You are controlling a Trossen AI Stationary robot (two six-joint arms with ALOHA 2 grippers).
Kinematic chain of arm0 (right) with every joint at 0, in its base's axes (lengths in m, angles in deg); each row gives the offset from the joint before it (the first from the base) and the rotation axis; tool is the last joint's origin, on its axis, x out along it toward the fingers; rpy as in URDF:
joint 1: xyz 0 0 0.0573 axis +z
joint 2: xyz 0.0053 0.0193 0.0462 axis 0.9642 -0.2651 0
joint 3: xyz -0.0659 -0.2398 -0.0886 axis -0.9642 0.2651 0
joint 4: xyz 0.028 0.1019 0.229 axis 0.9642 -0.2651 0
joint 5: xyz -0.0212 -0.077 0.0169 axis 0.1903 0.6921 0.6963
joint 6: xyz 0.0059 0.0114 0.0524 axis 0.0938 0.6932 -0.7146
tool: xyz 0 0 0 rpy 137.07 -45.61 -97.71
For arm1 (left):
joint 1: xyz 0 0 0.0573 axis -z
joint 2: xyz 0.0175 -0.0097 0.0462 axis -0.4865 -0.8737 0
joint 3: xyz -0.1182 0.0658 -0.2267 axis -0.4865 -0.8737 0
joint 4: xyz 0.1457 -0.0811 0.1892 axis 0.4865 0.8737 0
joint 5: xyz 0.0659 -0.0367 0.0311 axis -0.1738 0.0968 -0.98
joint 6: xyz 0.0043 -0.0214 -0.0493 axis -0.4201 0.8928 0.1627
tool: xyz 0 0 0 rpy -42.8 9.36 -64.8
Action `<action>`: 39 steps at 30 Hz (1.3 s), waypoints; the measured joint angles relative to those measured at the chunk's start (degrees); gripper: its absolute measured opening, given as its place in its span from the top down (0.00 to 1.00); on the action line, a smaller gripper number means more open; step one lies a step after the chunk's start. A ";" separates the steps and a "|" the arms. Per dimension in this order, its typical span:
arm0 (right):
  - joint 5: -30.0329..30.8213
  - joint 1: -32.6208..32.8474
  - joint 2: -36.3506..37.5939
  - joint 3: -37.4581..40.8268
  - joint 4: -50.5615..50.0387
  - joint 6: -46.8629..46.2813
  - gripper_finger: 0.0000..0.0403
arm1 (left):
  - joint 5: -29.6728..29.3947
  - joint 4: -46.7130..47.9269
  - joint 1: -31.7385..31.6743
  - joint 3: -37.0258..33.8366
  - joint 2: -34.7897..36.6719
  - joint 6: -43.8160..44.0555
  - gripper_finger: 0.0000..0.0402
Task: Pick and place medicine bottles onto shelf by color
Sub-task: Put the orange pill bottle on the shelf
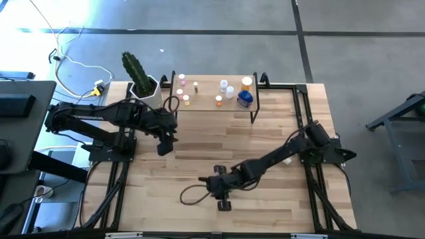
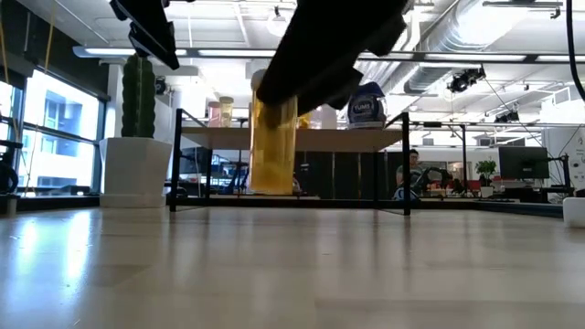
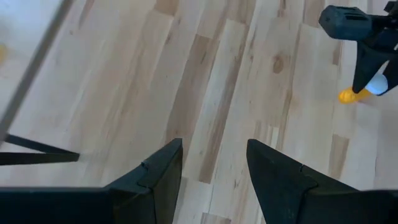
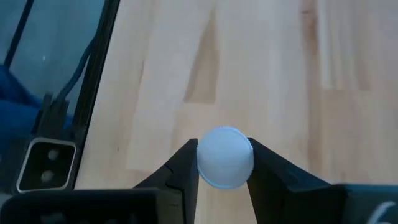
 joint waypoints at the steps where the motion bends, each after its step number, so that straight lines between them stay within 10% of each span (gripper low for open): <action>1: -0.09 -0.61 0.46 0.00 -0.39 -0.78 0.77 | 0.00 -0.03 -0.38 0.01 0.33 -0.30 0.58; 29: -6.53 -27.99 16.97 -0.31 -16.71 15.68 0.77 | -0.66 -11.93 -17.97 0.01 1.72 -10.47 0.58; 39: -6.88 -37.55 17.01 -13.15 -23.40 23.33 0.77 | -0.63 -18.94 -21.68 0.01 1.72 -10.48 0.58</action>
